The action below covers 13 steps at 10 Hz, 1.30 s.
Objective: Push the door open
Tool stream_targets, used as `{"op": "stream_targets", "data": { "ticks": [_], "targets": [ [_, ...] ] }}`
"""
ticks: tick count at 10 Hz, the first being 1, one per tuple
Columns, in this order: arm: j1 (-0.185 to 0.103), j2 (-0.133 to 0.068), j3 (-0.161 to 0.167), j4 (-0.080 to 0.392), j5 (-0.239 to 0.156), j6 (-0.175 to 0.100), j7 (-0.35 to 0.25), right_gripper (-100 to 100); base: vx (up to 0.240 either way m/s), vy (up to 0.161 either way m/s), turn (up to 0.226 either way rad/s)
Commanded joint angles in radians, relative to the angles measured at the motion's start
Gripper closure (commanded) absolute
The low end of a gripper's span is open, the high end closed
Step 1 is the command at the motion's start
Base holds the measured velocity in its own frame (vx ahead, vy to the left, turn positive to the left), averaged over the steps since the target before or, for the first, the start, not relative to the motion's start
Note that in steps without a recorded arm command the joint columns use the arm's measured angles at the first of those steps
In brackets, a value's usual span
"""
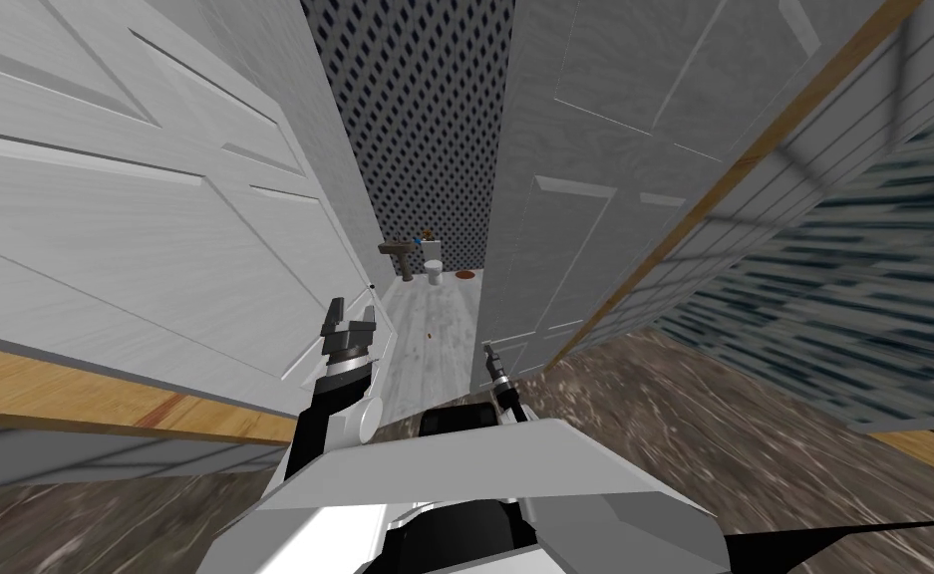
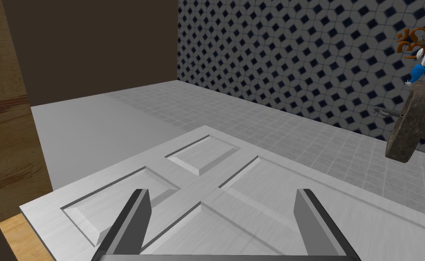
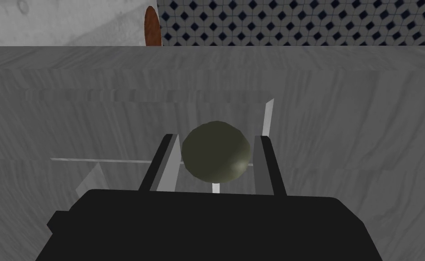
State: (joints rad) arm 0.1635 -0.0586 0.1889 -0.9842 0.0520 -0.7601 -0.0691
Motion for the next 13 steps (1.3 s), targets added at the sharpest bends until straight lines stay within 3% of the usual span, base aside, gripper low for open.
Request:
{"op": "stream_targets", "data": {
  "ticks": [1,3,6,13],
  "targets": [
    [0.001,0.000,0.000,0.000,0.000,-0.001,-0.001,100,-0.009,-0.002,-0.002],
    [0.001,0.000,0.000,0.000,0.000,-0.001,-0.001,100,-0.003,0.000,-0.001],
    [-0.004,-0.009,-0.025,0.007,-0.011,0.003,0.008,100,0.155,0.056,-0.035],
    [-0.022,-0.020,-0.102,0.021,-0.044,0.010,0.034,100,0.182,0.073,-0.048]
  ]
}}
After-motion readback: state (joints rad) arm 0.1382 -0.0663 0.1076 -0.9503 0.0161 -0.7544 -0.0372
